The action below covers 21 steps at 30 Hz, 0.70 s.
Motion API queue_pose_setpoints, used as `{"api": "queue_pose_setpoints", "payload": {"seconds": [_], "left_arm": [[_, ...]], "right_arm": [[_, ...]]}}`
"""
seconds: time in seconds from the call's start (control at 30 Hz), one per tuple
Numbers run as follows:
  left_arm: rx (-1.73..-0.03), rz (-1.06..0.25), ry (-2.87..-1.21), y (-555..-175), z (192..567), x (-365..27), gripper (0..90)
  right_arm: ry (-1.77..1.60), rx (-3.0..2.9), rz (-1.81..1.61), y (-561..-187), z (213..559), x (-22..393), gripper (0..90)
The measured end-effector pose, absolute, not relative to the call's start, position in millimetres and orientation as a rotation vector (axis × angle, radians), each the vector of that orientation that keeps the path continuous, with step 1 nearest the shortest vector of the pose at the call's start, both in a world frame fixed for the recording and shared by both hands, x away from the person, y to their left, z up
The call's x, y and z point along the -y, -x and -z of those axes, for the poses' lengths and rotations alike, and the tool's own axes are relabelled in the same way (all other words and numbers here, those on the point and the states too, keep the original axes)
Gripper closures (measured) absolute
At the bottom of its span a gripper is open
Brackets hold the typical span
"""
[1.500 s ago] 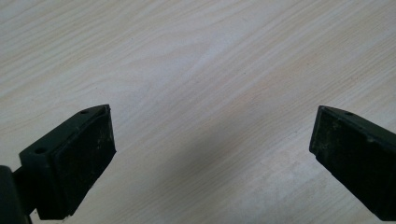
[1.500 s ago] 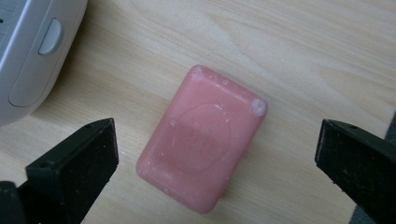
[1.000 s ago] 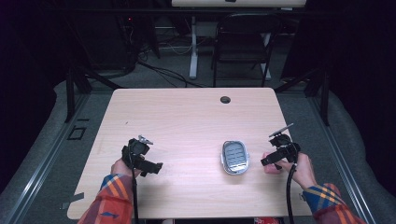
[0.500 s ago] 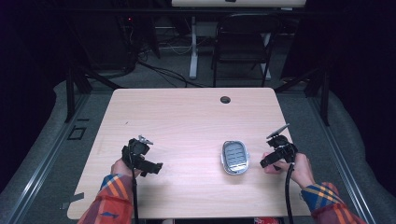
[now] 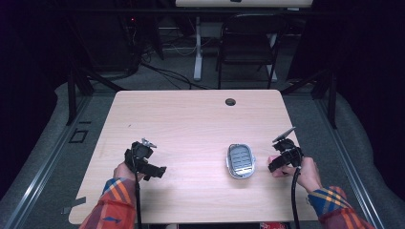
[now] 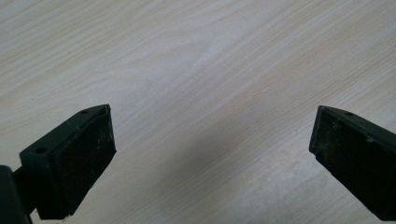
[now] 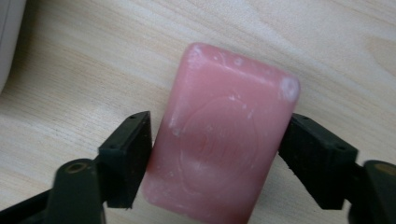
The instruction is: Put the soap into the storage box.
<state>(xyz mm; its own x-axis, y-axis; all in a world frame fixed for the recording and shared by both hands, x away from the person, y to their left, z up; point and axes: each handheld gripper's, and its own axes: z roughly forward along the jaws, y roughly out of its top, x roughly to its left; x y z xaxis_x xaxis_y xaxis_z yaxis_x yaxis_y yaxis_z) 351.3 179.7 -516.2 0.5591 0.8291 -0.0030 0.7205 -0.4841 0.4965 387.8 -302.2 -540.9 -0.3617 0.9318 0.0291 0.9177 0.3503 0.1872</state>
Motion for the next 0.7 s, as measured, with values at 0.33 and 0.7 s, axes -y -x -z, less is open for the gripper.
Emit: {"api": "queue_pose_setpoints", "payload": {"seconds": [0.33, 0.7], "left_arm": [[-1.251, -0.328, -2.35, -351.2, 515.9, -179.9, 0.1], [-1.25, -0.327, -2.349, -351.0, 515.8, -179.9, 0.1]], "right_arm": [[-1.697, -2.512, -0.243, -387.8, 537.7, 304.1, 37.1], [-1.671, -2.525, -0.266, -388.2, 527.7, 310.9, 37.2]]}}
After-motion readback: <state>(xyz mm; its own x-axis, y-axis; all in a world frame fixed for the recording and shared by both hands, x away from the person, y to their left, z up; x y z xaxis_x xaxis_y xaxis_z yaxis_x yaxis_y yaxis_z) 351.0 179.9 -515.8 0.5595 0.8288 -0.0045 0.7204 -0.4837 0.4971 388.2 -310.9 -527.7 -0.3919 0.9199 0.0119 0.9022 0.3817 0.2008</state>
